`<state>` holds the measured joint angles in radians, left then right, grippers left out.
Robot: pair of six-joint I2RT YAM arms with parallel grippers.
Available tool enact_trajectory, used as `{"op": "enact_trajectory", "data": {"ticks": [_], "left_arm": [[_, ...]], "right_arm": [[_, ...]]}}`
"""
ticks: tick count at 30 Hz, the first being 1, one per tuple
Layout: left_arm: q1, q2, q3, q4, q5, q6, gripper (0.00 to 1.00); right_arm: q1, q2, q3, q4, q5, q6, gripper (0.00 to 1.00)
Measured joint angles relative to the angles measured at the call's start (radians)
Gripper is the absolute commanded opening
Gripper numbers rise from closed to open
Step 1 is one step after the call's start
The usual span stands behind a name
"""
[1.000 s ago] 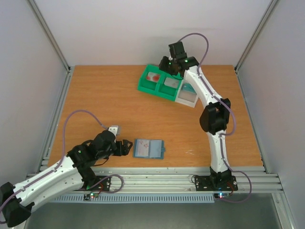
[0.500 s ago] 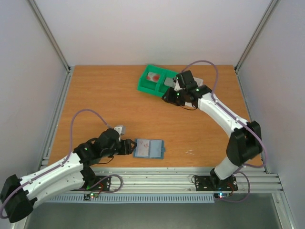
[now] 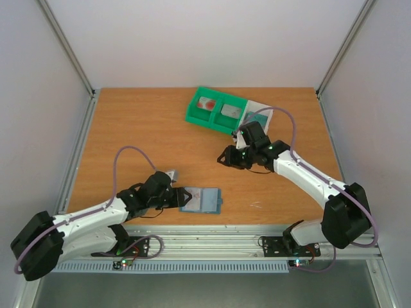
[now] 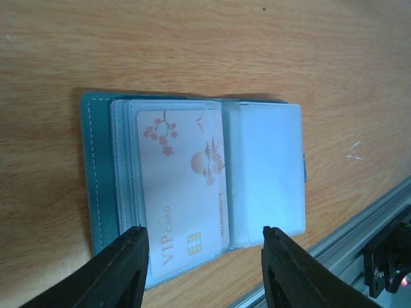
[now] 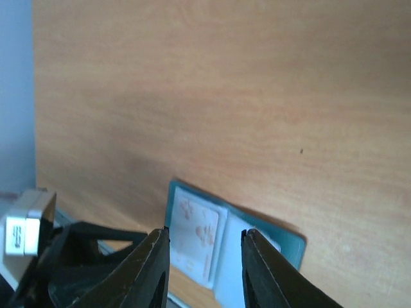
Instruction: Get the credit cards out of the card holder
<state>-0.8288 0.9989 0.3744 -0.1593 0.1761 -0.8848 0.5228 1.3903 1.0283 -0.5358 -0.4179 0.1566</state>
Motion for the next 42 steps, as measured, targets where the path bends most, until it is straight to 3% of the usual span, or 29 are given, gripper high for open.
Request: {"op": "enact_trajectory", "data": {"ticks": [14, 26, 42], "left_arm": [[0.0, 0.074, -0.027, 0.062, 0.029, -0.032, 0.35], [0.0, 0.114, -0.047, 0.112, 0.037, -0.058, 0.33], [-0.041, 0.223, -0.025, 0.196, 0.113, -0.093, 0.31]], "right_arm": [[0.156, -0.045, -0.215, 0.11, -0.043, 0.016, 0.29], [0.273, 0.047, -0.244, 0.227, -0.038, 0.053, 0.27], [0.283, 0.134, -0.298, 0.227, 0.051, 0.017, 0.24]]}}
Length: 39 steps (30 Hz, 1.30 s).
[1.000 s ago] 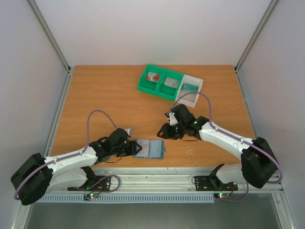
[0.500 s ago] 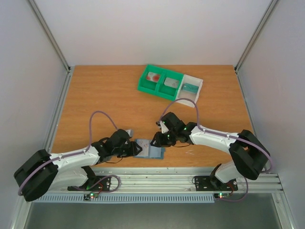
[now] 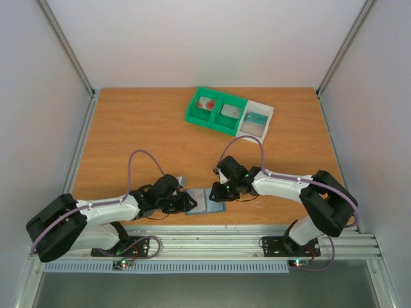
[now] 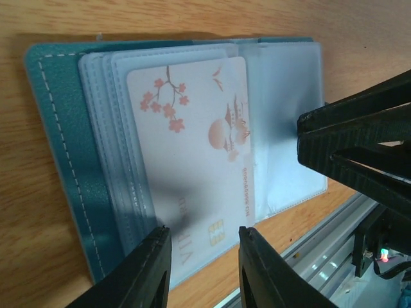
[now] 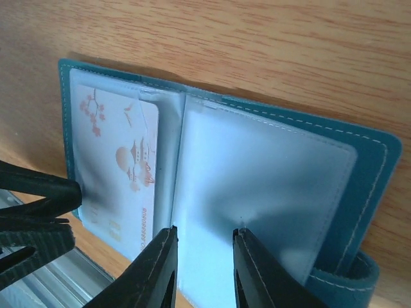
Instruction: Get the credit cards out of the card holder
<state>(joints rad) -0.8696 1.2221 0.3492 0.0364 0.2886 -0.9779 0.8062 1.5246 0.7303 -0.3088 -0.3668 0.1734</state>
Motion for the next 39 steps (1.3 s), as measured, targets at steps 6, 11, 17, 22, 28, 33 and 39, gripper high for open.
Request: {"op": "enact_trajectory", "data": {"ticks": [6, 11, 17, 22, 28, 33, 39], "left_arm": [[-0.002, -0.053, 0.0, -0.019, -0.021, -0.016, 0.29], [-0.002, -0.104, 0.0, -0.034, -0.046, -0.019, 0.21], [-0.002, -0.11, 0.0, -0.032, -0.066, -0.01, 0.01], [-0.002, -0.107, 0.0, -0.031, -0.071, 0.013, 0.0], [-0.002, -0.078, -0.002, -0.023, -0.08, 0.024, 0.0], [-0.002, -0.039, -0.002, -0.025, -0.08, 0.038, 0.0], [-0.002, -0.009, -0.002, -0.028, -0.088, 0.052, 0.0]], "right_arm": [[0.0, -0.035, -0.006, 0.003, -0.005, -0.002, 0.21], [0.0, -0.034, -0.009, 0.063, -0.063, 0.011, 0.2], [0.0, -0.004, -0.01, 0.128, -0.101, 0.033, 0.18], [0.0, 0.019, -0.015, 0.15, -0.119, 0.043, 0.18], [0.0, 0.043, -0.018, 0.172, -0.126, 0.051, 0.18], [0.0, 0.065, -0.029, 0.207, -0.136, 0.063, 0.16], [0.0, 0.079, -0.048, 0.233, -0.139, 0.078, 0.16]]}}
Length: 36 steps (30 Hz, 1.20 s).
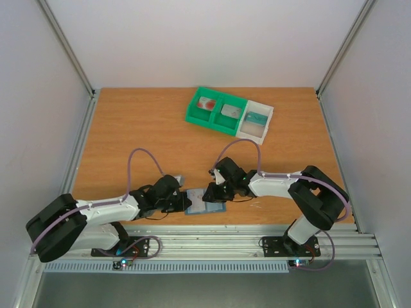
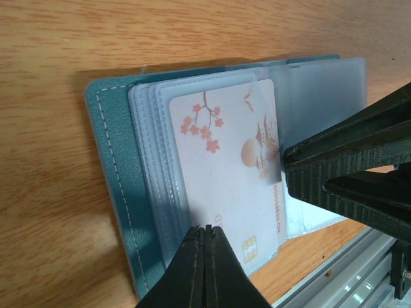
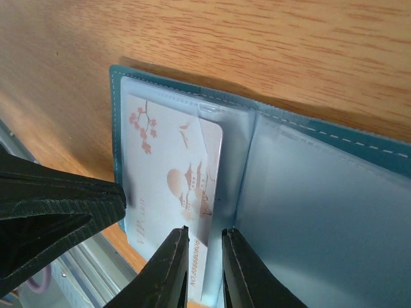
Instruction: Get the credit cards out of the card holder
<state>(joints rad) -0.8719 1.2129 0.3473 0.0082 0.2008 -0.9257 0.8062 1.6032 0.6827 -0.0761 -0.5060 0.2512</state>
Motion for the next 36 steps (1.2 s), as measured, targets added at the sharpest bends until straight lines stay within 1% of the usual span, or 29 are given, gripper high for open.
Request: {"op": "enact_trajectory", "data": {"ticks": [12, 14, 18, 31, 34, 36], "left_arm": [[0.0, 0.032, 0.0, 0.017, 0.001, 0.016, 0.0], [0.0, 0.035, 0.0, 0.019, 0.001, 0.017, 0.0], [0.0, 0.037, 0.0, 0.022, 0.001, 0.017, 0.0], [0.0, 0.037, 0.0, 0.02, -0.001, 0.016, 0.0], [0.0, 0.037, 0.0, 0.021, -0.003, 0.014, 0.0], [0.0, 0.037, 0.0, 0.021, -0.005, 0.013, 0.0]], "right_arm": [[0.0, 0.023, -0.001, 0.036, -0.012, 0.01, 0.12], [0.0, 0.027, -0.002, 0.043, -0.016, 0.011, 0.1], [0.0, 0.032, -0.004, 0.058, -0.022, 0.019, 0.01], [-0.013, 0.009, -0.039, 0.113, -0.039, 0.023, 0.01], [-0.018, 0.006, -0.047, 0.122, -0.047, 0.023, 0.05], [-0.023, 0.006, -0.054, 0.13, -0.052, 0.024, 0.03]]}}
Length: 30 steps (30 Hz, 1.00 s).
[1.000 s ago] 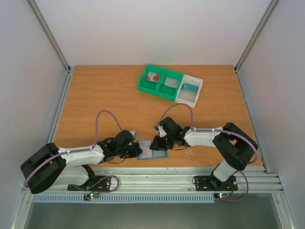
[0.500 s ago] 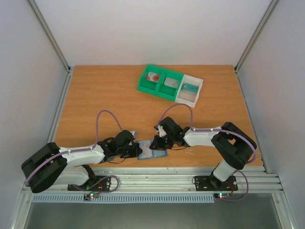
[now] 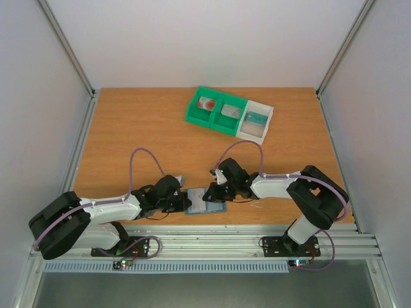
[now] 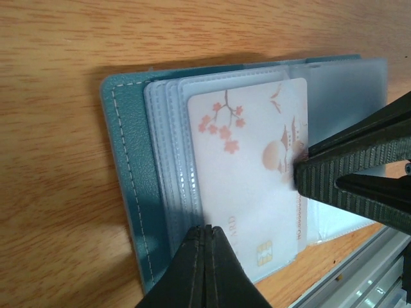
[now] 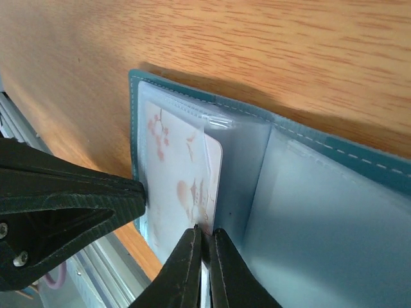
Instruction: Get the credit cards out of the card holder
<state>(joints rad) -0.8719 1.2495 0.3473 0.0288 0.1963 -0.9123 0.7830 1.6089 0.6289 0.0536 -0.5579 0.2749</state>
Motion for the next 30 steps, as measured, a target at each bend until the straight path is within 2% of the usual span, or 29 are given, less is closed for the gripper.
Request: {"op": "enact_trajectory", "data": {"ticks": [30], "left_arm": [[0.0, 0.0, 0.0, -0.008, -0.013, 0.0, 0.0]], "right_arm": [[-0.082, 0.0, -0.096, 0.168, -0.117, 0.046, 0.01]]}}
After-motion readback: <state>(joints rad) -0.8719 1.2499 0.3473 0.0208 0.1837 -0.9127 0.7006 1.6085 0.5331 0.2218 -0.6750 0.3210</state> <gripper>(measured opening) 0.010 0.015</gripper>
